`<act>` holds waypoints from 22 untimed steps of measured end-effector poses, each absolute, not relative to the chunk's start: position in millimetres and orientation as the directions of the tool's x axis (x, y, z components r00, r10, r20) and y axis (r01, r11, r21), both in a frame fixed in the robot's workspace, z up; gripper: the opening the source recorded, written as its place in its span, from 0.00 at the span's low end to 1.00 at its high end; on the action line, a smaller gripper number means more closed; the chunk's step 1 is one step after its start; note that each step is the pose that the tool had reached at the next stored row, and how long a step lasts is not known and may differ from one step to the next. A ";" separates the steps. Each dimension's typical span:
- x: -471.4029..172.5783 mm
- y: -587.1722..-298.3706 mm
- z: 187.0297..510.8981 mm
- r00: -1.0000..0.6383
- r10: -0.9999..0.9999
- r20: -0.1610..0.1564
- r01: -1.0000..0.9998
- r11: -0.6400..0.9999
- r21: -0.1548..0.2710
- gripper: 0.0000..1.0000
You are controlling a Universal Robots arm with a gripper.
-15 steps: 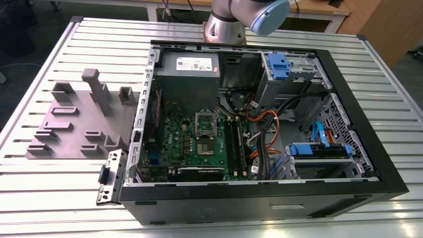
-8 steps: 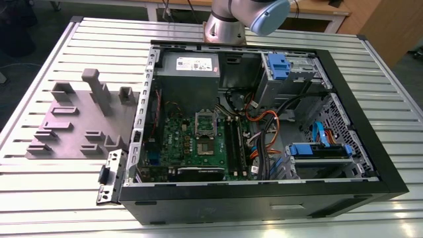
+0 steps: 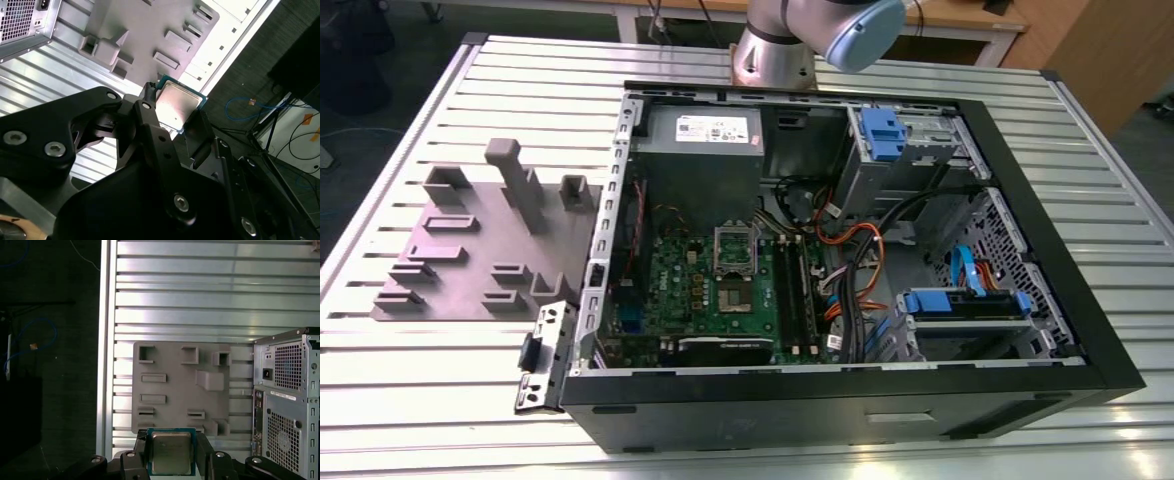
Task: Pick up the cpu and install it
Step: 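Pick up the cpu and move it towards the insertion slot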
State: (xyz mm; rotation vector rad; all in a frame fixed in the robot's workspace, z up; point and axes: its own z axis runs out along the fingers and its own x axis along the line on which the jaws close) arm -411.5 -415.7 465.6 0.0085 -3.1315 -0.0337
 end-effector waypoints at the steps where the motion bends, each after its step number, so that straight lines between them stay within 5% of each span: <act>1: -411.4 -415.7 465.6 -1.000 -0.006 0.010 -0.005 1.000 0.022 0.47; 22: -408.1 -418.3 465.6 -1.000 -0.006 0.010 -0.005 1.000 0.022 0.47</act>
